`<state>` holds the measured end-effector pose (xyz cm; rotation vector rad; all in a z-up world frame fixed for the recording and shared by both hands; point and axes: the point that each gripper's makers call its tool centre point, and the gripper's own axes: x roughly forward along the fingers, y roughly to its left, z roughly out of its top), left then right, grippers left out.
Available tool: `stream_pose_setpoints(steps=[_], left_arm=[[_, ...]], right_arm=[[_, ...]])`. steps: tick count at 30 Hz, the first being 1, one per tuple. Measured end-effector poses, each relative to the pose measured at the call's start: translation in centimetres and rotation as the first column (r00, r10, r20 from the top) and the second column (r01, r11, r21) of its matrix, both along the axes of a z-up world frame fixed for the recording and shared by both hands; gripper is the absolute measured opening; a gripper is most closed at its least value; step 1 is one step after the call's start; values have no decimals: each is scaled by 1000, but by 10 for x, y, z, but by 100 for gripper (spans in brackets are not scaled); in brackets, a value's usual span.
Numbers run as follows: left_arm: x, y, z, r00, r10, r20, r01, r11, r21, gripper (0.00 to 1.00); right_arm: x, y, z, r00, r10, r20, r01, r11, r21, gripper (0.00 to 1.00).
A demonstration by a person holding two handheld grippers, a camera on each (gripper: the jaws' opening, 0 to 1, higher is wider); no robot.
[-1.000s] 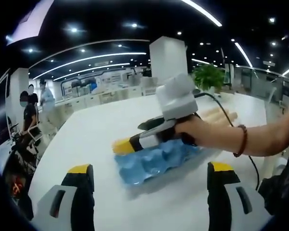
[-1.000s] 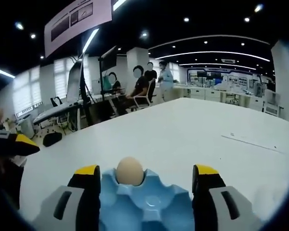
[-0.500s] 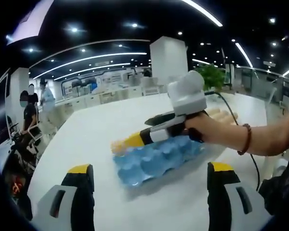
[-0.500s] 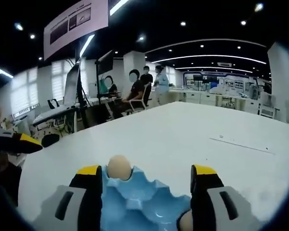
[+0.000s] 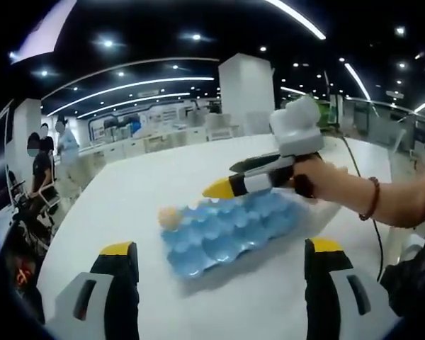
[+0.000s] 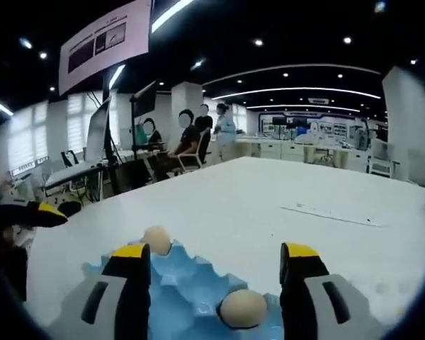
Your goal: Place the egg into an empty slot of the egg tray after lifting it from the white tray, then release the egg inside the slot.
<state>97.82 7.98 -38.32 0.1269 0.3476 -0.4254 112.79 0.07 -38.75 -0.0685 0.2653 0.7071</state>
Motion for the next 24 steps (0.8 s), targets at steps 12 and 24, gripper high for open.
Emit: stream_pose_setpoints(steps=[12, 24], left_arm=[[1, -10, 1, 1000, -13, 6, 13, 1000, 0, 99], [-1, -18, 1, 999, -34, 4, 34, 999, 14, 99]], right_arm=[[0, -41, 3, 998, -57, 7, 57, 998, -14, 77], [2, -78, -6, 992, -123, -15, 122, 992, -10, 76]])
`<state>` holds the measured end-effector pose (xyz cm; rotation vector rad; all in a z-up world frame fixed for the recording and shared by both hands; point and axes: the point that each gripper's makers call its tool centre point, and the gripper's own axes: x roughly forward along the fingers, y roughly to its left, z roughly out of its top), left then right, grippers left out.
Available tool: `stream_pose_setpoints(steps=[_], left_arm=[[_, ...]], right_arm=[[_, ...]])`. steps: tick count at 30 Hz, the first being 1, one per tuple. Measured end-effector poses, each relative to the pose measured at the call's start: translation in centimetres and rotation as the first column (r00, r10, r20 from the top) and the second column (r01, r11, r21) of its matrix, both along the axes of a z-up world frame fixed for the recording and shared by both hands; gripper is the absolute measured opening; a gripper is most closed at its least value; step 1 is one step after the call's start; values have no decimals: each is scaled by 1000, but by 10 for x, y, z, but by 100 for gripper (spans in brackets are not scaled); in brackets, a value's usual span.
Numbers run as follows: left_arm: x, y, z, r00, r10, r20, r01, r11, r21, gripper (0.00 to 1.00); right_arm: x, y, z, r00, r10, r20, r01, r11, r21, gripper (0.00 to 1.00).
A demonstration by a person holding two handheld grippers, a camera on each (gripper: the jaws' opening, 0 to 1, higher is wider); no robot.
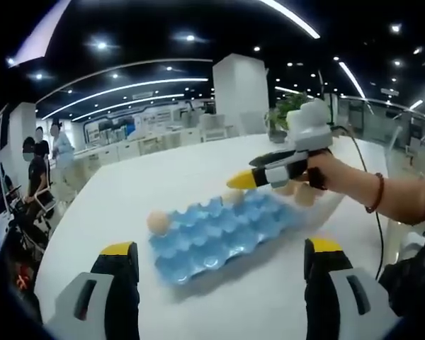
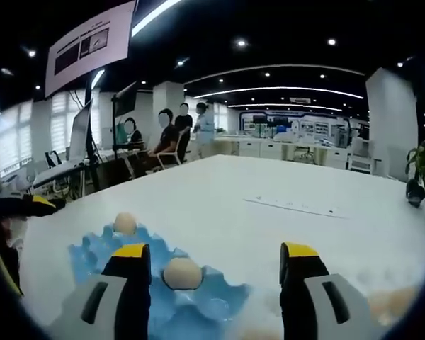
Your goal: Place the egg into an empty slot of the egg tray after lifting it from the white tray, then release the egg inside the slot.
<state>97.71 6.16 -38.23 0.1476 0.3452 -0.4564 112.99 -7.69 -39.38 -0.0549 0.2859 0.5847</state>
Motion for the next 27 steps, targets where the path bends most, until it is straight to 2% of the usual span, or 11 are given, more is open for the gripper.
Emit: stream_pose_setpoints(steps=[5, 11, 14, 22, 27], left_arm=[[1, -1, 1, 1000, -1, 4, 1, 1000, -5, 99], [2, -3, -1, 1000, -5, -7, 5, 1000, -4, 99], [2, -3, -1, 1000, -5, -7, 5, 1000, -6, 99], [4, -10, 4, 1000, -27, 10, 27, 1000, -10, 99], [4, -9, 4, 1000, -27, 14, 27, 1000, -8, 99]], right_arm=[[1, -14, -2, 1000, -25, -4, 25, 1000, 7, 76], [-1, -31, -1, 998, -44, -42, 47, 996, 71, 75], [0, -44, -1, 997, -66, -31, 67, 997, 45, 75], [4, -67, 1, 994, -107, -36, 109, 993, 45, 75], [7, -89, -6, 988, -146, -50, 147, 988, 36, 76]])
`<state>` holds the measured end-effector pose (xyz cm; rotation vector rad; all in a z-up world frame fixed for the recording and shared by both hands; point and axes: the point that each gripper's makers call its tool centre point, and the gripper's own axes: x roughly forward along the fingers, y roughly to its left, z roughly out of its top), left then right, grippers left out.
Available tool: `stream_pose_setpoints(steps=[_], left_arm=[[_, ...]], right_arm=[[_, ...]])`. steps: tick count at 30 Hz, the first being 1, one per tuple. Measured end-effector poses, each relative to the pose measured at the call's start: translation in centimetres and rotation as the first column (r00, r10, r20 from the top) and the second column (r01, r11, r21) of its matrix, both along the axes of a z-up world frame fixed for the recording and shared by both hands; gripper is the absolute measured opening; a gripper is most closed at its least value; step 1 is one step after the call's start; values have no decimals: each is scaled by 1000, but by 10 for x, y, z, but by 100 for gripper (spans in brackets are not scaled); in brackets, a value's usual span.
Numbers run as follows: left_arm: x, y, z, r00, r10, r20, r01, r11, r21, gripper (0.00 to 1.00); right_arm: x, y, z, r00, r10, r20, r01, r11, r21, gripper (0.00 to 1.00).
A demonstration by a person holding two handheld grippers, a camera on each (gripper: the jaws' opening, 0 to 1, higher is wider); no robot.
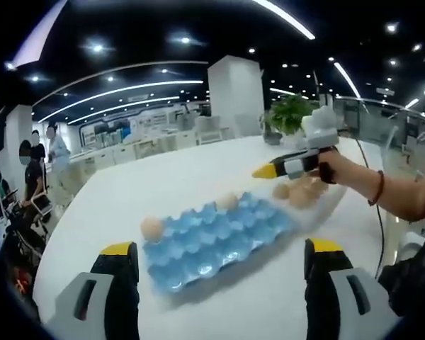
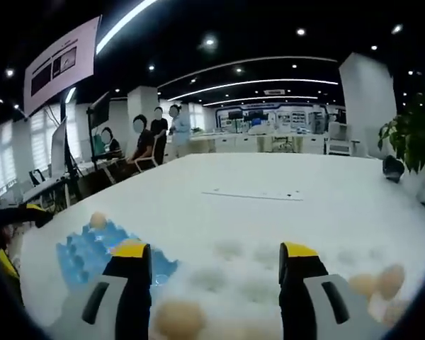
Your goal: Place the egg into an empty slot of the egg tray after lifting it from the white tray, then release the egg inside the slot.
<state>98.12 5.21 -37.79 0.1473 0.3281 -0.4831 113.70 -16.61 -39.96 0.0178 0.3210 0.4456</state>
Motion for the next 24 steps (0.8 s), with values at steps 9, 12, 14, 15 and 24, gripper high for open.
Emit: stream_pose_setpoints(steps=[9, 12, 14, 15, 24], left_arm=[[0, -4, -4, 1000, -8, -10, 8, 1000, 10, 99], [0, -5, -3, 1000, -11, -6, 11, 1000, 5, 99], [0, -6, -2, 1000, -14, -2, 14, 1000, 3, 99], [-1, -7, -2, 1000, -16, -2, 16, 1000, 4, 99], [-2, -7, -2, 1000, -21, -1, 21, 1000, 7, 99]], right_arm=[[0, -32, -5, 998, -60, -15, 60, 998, -15, 75], [1, -39, -4, 997, -74, -16, 74, 997, -4, 75], [-2, -43, -6, 996, -86, -19, 86, 996, -9, 75], [-2, -45, -6, 995, -93, -19, 93, 996, -9, 75], [-3, -64, -22, 983, -170, -65, 168, 985, -43, 59]])
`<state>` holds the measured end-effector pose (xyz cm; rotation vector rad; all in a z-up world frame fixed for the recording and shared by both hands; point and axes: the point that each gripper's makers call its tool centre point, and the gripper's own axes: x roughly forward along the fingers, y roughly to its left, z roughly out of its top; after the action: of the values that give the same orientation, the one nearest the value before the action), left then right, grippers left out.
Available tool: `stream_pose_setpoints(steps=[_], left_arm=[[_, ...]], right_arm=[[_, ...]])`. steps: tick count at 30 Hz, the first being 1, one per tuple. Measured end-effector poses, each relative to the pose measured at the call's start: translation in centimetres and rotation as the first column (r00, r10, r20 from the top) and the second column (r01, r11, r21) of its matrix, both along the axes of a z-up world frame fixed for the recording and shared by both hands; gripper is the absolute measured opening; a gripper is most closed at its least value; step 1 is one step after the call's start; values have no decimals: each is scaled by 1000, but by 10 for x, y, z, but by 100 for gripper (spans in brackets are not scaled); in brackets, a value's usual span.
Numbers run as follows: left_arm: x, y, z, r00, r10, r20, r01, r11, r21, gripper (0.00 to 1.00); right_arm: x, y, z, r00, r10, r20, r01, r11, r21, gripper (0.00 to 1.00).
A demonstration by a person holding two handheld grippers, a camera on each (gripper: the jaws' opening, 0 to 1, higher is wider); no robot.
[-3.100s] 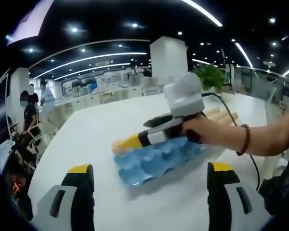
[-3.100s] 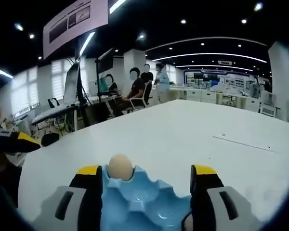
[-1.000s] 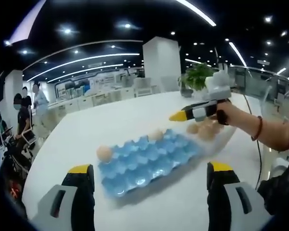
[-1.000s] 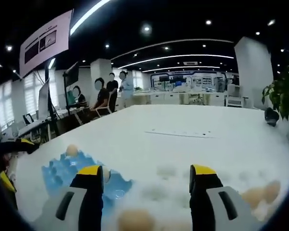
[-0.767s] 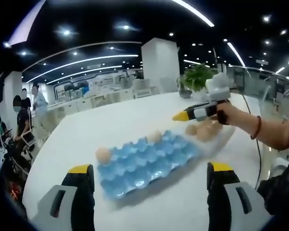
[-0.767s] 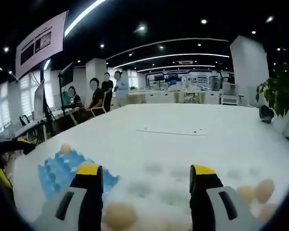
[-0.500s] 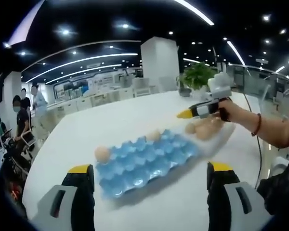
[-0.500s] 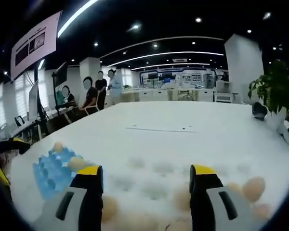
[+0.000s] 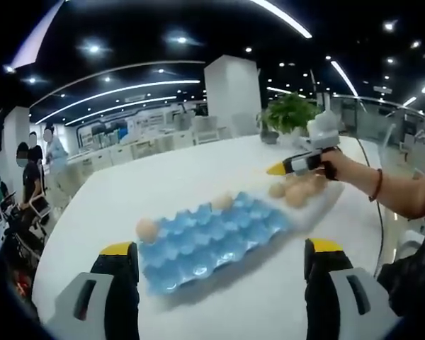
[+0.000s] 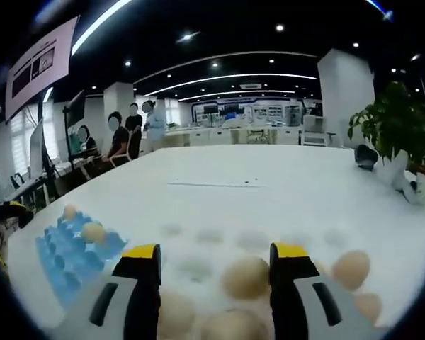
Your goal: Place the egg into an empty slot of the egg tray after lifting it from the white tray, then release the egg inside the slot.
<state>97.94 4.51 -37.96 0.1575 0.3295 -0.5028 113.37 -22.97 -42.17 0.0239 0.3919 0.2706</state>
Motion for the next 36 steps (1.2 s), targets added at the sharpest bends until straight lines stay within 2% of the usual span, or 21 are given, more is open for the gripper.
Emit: stream_pose_setpoints(steps=[5, 12, 14, 16, 18, 22, 29, 36], left_arm=[[0, 2, 1, 1000, 3, 4, -3, 1000, 0, 99], [1, 5, 3, 1000, 8, 13, -8, 1000, 9, 99], [1, 5, 5, 1000, 7, 18, -7, 1000, 2, 99], [1, 5, 5, 1000, 7, 18, -7, 1000, 1, 99], [1, 5, 5, 1000, 6, 18, -6, 1000, 6, 99], [0, 7, 5, 1000, 8, 19, -8, 1000, 5, 99], [-1, 9, 6, 1000, 13, 22, -13, 1000, 7, 99], [1, 10, 6, 1000, 9, 23, -9, 1000, 10, 99]], right_arm=[[0, -8, 0, 999, -46, 11, 46, 999, -3, 49], [2, -17, -4, 995, -101, 7, 101, 992, -72, 37], [2, -21, -5, 991, -130, 1, 130, 989, -70, 33], [4, -22, -6, 990, -141, -5, 141, 987, -75, 32], [5, -21, -8, 988, -154, -18, 151, 982, -115, 31], [5, -23, -9, 983, -184, -26, 181, 980, -84, 31], [6, -23, -10, 982, -186, -27, 182, 978, -107, 31], [4, -24, -10, 979, -204, -31, 200, 976, -90, 29]])
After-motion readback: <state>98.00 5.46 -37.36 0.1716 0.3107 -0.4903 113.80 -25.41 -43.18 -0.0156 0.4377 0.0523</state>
